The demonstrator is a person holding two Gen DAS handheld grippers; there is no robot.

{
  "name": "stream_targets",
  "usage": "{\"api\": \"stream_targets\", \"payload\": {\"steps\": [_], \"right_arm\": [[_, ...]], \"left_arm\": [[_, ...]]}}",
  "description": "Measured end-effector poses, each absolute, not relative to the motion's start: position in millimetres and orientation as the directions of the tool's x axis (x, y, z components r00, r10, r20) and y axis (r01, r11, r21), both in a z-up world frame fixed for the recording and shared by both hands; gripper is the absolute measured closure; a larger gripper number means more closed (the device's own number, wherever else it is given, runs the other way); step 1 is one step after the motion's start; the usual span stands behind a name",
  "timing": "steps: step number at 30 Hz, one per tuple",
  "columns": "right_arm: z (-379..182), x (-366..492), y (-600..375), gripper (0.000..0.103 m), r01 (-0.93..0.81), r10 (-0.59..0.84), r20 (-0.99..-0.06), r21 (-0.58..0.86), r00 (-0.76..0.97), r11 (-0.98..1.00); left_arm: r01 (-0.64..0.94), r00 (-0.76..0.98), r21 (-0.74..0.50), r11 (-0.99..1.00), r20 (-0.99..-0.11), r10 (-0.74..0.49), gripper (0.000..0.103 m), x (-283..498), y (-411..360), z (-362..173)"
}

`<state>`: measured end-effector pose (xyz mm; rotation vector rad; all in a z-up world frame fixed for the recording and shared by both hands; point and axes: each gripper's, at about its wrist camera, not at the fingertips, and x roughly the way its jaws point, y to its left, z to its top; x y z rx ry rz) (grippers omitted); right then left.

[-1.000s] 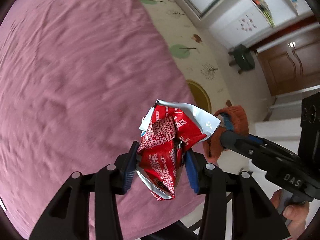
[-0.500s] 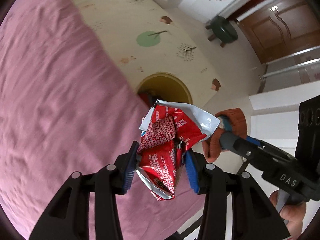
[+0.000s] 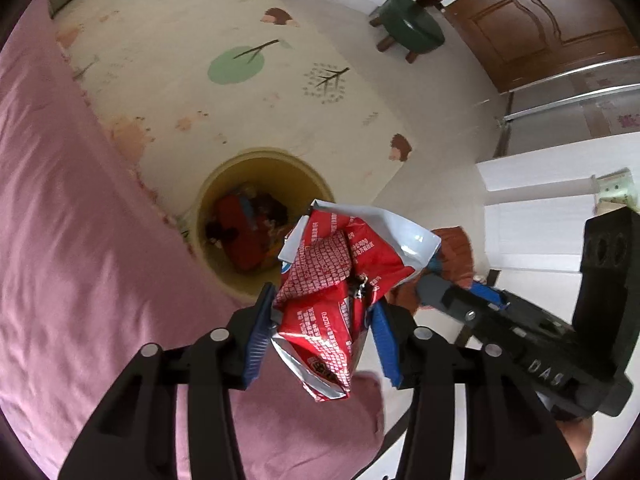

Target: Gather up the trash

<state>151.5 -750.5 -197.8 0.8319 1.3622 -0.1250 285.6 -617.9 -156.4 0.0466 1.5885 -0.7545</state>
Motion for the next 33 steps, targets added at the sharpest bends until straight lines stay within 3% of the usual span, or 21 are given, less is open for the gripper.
{"api": "stream_targets", "payload": {"steps": [1, 2, 3, 4, 18, 33], "right_arm": [[-200, 153, -756, 0.056, 0.538, 0.379, -0.891, 0.453, 0.249, 0.711], [-202, 153, -760, 0.050, 0.542, 0.382, -0.889, 0.456, 0.251, 0.706], [-204, 154, -763, 0.050, 0.547, 0.378, -0.891, 0.454, 0.253, 0.704], [-204, 154, -766, 0.049, 0.549, 0.371, -0.894, 0.448, 0.253, 0.705], [-198, 173, -749, 0.049, 0.519, 0.387, -0.895, 0.445, 0.223, 0.729], [-136, 215, -589, 0.044, 0.226, 0.495, -0.853, 0.522, 0.169, 0.822]], "left_arm": [[0.442, -0.193, -0.446, 0.778, -0.895, -0.403, 0.047, 290, -621, -158], [0.433, -0.192, -0.452, 0.780, -0.892, -0.410, 0.035, 294, -624, -160], [0.426, -0.182, -0.447, 0.787, -0.894, -0.410, 0.026, 298, -625, -160], [0.420, -0.163, -0.436, 0.796, -0.899, -0.406, 0.025, 302, -625, -161], [0.379, -0.107, -0.375, 0.846, -0.926, -0.362, 0.024, 319, -583, -155], [0.189, 0.054, -0.341, 0.921, -0.933, -0.356, 0.024, 291, -405, -97]]}}
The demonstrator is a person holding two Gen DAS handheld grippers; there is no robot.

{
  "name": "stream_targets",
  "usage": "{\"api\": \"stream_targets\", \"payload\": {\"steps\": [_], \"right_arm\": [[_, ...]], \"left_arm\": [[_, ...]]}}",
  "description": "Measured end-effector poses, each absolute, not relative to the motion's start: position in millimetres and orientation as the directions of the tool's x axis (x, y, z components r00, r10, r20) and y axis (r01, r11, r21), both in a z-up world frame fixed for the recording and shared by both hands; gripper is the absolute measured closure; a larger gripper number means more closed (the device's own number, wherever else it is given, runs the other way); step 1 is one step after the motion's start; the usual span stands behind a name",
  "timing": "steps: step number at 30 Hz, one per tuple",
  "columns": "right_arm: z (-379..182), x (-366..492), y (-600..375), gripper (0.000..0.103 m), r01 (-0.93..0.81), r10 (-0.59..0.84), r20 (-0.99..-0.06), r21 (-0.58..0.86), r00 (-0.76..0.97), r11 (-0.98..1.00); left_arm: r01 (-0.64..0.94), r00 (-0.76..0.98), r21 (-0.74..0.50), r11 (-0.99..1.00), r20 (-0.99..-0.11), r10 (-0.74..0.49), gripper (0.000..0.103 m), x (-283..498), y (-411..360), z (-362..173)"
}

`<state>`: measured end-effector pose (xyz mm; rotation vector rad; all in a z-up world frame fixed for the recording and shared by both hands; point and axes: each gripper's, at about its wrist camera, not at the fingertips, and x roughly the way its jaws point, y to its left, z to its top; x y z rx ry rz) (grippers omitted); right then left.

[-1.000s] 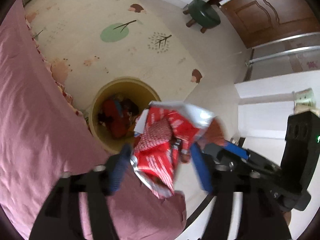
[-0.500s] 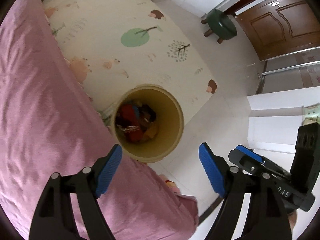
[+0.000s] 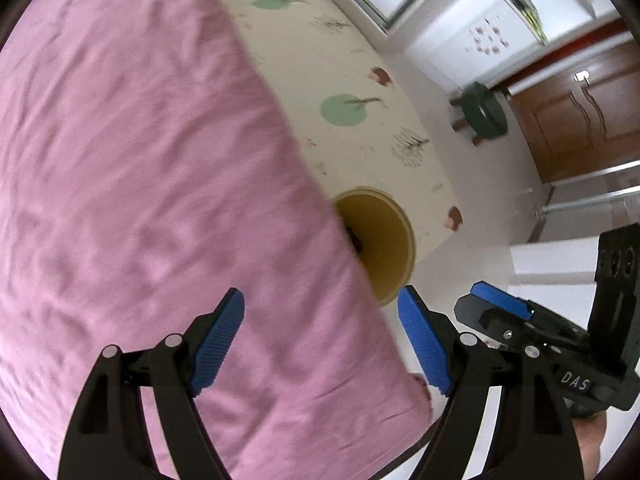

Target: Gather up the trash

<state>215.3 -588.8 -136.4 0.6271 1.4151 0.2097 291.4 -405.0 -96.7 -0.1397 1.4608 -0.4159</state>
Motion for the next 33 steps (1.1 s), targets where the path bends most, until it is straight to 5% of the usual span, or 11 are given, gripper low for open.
{"api": "stream_targets", "payload": {"steps": [17, 33], "right_arm": [[-91, 181, -402, 0.027, -0.017, 0.525, -0.850, 0.525, 0.042, 0.851], [2, 160, -344, 0.016, -0.136, 0.505, -0.850, 0.488, 0.150, 0.862]], "left_arm": [[-0.137, 0.149, -0.225, 0.965, -0.967, -0.204, 0.013, 176, -191, -81], [-0.186, 0.314, -0.176, 0.967, -0.943, -0.112, 0.012, 117, -147, 5]]}}
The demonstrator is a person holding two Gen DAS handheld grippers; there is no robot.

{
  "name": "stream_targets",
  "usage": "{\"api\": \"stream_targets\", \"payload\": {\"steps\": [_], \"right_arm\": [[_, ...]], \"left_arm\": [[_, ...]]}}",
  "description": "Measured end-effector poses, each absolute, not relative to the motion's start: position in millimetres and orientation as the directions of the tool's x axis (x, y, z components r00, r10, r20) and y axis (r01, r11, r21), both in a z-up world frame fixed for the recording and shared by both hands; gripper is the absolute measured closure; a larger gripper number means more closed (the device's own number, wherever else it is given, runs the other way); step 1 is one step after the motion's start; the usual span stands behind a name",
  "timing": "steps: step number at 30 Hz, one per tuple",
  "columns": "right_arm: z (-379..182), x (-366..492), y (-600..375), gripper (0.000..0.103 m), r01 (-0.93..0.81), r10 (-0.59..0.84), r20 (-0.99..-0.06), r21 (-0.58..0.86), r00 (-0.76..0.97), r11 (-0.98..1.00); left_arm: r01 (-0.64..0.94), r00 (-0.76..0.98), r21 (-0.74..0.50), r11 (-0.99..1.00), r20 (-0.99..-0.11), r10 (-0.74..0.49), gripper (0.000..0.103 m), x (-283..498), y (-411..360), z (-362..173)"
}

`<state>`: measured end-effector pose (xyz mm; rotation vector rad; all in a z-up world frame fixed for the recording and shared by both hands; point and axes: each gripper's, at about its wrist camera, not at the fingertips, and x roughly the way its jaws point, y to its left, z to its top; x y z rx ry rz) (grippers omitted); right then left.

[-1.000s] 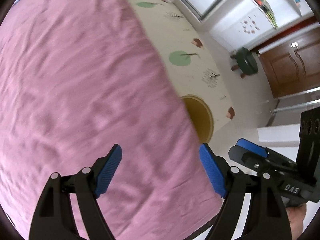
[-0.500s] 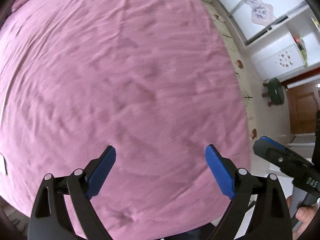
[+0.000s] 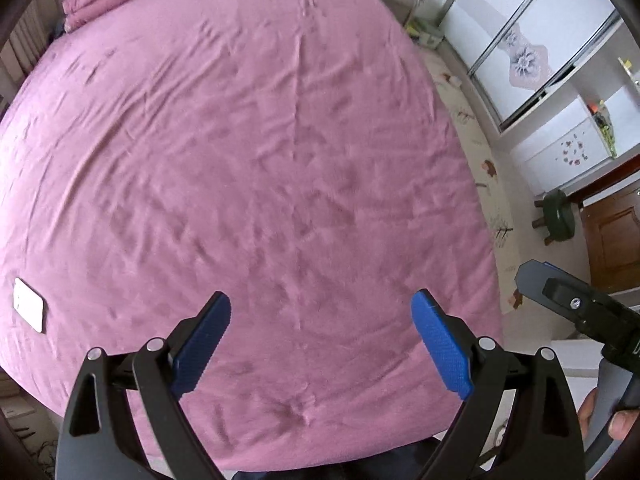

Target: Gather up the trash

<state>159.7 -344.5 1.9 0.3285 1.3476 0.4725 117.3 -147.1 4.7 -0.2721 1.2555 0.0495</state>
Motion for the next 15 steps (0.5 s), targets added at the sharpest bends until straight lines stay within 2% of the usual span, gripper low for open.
{"api": "stream_targets", "payload": {"steps": [8, 11, 15], "right_arm": [[70, 144, -334, 0.014, -0.238, 0.498, -0.832, 0.446, 0.243, 0.863], [95, 139, -336, 0.013, -0.263, 0.509, -0.811, 0.444, 0.289, 0.857], [122, 132, -336, 0.011, -0.280, 0.524, -0.780, 0.447, 0.343, 0.849]], "left_arm": [[-0.215, 0.463, -0.116, 0.970, -0.886, -0.003, 0.010, 92, -135, 82], [-0.229, 0.507, -0.094, 0.969, -0.861, 0.036, 0.005, 83, -131, 108], [-0.243, 0.569, -0.101, 0.965, -0.821, 0.058, 0.004, 66, -126, 139]]}}
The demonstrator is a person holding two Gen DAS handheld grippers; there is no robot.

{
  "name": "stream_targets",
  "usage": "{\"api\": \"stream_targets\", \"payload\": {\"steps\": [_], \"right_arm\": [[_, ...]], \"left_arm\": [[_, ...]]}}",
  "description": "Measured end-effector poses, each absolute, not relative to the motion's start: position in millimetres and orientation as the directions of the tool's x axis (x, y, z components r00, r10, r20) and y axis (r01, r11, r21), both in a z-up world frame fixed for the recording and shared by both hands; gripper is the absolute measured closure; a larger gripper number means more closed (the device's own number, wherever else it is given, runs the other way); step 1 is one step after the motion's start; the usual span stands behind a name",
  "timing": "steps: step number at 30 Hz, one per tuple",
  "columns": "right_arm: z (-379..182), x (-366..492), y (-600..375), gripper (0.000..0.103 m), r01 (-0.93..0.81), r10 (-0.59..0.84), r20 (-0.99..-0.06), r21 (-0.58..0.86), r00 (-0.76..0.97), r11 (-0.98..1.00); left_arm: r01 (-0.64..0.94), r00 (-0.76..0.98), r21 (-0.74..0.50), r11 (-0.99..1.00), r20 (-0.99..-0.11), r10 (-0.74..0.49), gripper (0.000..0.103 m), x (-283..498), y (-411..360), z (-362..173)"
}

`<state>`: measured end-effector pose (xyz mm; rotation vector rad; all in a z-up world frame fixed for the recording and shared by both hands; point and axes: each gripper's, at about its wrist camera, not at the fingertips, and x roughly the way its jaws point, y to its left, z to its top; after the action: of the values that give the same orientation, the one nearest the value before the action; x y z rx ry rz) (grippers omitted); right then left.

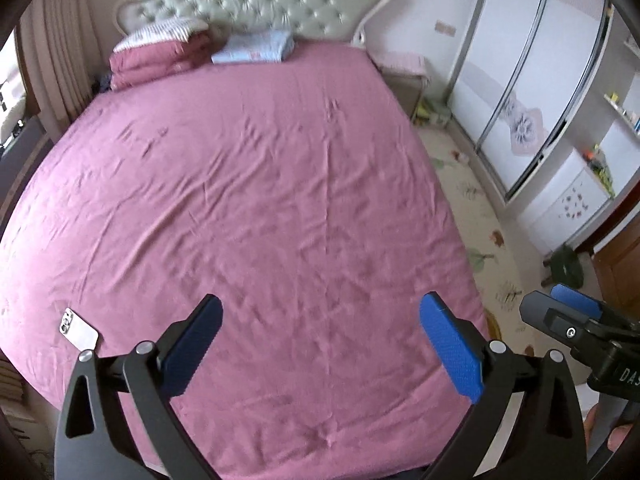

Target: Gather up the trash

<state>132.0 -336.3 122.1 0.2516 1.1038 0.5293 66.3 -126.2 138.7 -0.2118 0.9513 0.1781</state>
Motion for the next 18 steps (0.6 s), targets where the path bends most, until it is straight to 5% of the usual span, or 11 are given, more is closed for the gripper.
{"api": "stream_targets", "payload": {"steps": [18], "right_arm": [[144, 99, -324, 0.010, -0.317, 0.566, -0.737, 0.473, 0.370, 0.822]], "left_arm": [[-0.260, 0.638, -0.089, 0.962, -0.763, 0.102, 0.004, 30, -124, 176]]}}
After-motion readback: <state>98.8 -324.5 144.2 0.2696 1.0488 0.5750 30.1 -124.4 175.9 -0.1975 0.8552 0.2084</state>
